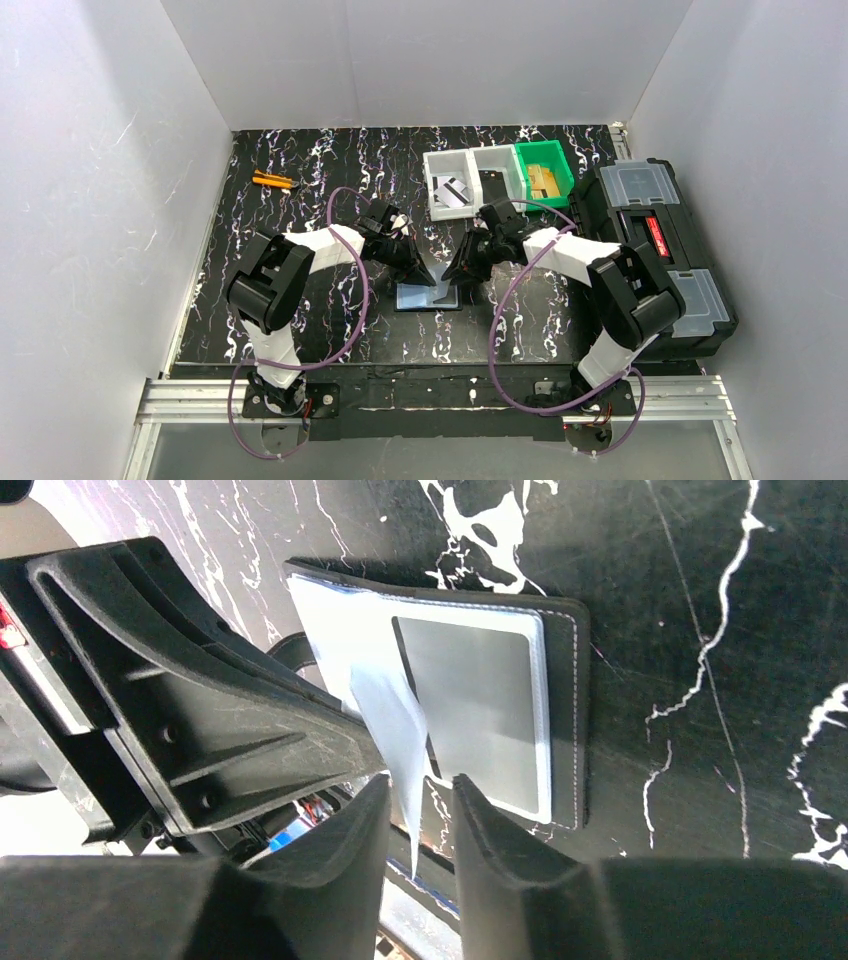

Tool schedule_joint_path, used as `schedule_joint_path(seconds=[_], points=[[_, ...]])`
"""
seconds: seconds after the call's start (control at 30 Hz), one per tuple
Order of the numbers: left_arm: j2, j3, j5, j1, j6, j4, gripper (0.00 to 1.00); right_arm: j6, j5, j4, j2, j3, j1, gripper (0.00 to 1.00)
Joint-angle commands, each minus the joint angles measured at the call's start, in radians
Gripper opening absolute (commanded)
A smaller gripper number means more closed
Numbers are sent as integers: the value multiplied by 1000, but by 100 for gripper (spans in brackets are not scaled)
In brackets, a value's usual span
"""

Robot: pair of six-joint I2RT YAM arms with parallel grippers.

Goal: Take the credit cards out of the card holder
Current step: Remove the credit card from the card holder.

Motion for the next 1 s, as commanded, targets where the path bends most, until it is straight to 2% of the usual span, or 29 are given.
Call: schedule_joint_path(seconds=[0.0,0.2,0.23,0.3,0.4,0.53,0.67,0.97], points=[[-44,-4,32,2,11,-19,0,2,-24,33,44,66,13,32],[-39,-1,27,2,23,-42,0,-14,-12,12,84,101,17,1],[-38,4,23,2,28,-54,0,-17,-8,8,85,99,17,1],[-43,19,3,2,50,-102,8,-23,1,8,84,93,17,1],[-64,41,-37,3,90,-169,30,-33,6,4,81,87,17,1],[-101,70,-103,3,132,-254,49,-63,3,-16,81,90,14,1],[-151,90,-159,7,158,-325,57,-99,2,-38,73,88,4,1],[-215,69,-252,34,206,-427,57,-190,-10,-102,57,88,-30,1]])
